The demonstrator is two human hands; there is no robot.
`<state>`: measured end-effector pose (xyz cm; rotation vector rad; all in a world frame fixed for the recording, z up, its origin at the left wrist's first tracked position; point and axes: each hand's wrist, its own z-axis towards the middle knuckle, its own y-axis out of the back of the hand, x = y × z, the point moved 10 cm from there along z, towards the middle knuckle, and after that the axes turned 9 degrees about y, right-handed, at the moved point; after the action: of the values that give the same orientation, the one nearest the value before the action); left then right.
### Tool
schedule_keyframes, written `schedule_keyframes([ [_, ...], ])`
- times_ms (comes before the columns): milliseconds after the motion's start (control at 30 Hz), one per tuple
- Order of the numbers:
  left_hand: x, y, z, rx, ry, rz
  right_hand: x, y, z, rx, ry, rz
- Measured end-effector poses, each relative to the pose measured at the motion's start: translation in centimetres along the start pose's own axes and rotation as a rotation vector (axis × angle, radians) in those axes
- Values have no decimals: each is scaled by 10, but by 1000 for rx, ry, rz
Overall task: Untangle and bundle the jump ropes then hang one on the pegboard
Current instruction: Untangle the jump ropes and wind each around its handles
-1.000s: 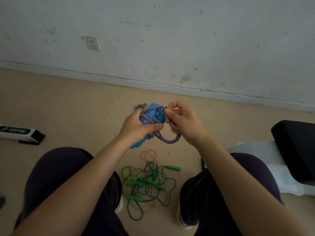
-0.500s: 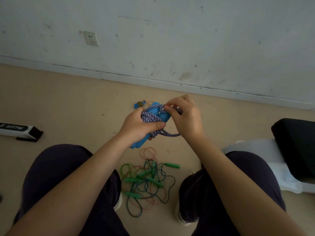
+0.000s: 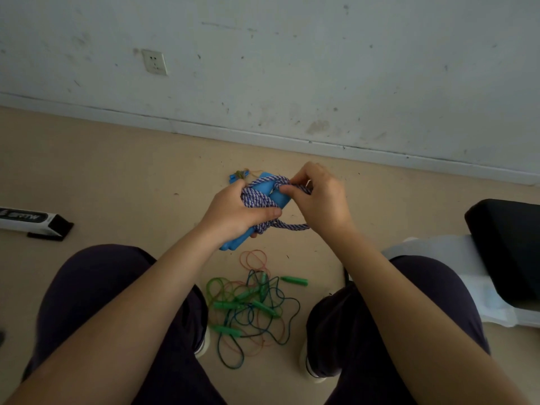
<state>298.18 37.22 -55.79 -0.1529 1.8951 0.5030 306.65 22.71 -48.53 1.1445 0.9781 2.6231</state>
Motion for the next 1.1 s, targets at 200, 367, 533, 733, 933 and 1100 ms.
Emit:
schedule_keyframes([
  [200, -3, -1, -1, 3, -40, 202, -1, -13, 0, 166, 31, -15],
  [367, -1, -3, -1, 6, -5, 119, -5, -11, -1, 117, -10, -22],
  [533, -6, -3, 0, -21, -32, 181, -22, -19, -6, 104, -215, 190],
  [733, -7, -2, -1, -8, -48, 213, -29, -28, -13, 189, -388, 460],
  [933, -7, 3, -2, -46, -44, 242, -24, -29, -16, 167, -432, 592],
  [1100, -8, 6, -5, -80, -43, 306, -26, -32, -17, 206, -400, 498],
])
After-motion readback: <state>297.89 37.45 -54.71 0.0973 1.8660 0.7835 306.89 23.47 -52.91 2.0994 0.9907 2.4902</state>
